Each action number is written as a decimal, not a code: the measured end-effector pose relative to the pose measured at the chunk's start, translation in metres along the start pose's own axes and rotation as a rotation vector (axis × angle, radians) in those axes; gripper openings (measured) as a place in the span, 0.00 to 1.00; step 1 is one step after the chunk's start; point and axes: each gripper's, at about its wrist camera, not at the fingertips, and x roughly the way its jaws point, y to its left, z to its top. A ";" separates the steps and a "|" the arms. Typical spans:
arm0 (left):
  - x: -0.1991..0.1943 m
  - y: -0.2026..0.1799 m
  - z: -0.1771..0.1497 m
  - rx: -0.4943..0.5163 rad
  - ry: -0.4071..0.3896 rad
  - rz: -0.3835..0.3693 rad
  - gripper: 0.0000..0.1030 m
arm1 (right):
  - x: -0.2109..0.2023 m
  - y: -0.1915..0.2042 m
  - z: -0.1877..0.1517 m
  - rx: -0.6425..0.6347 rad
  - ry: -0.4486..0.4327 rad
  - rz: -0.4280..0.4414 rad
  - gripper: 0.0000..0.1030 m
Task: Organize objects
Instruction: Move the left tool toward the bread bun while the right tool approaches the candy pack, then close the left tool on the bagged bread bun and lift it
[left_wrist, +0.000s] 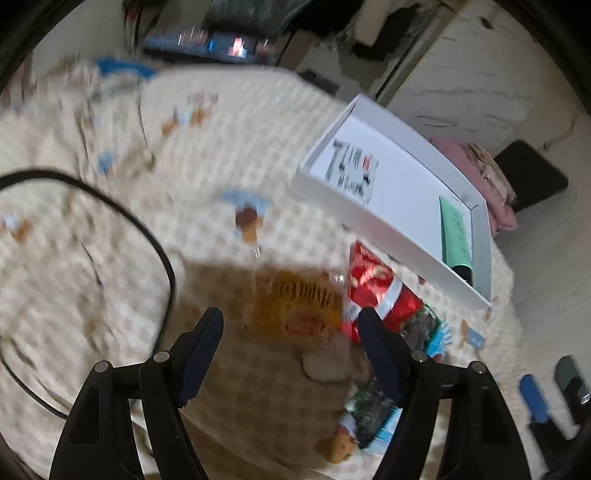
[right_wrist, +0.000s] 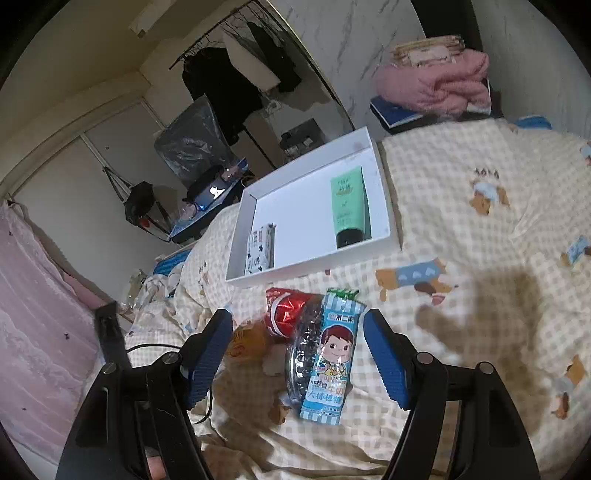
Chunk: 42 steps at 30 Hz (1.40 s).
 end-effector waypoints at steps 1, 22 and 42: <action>0.003 0.003 0.000 -0.018 0.013 -0.028 0.76 | 0.001 0.000 -0.002 -0.005 0.000 -0.002 0.72; 0.033 -0.013 -0.008 0.107 0.061 0.086 0.80 | 0.030 0.005 -0.019 -0.015 0.052 0.030 0.72; 0.055 -0.029 -0.017 0.187 0.121 0.161 0.84 | 0.030 0.009 -0.021 -0.022 0.011 0.076 0.72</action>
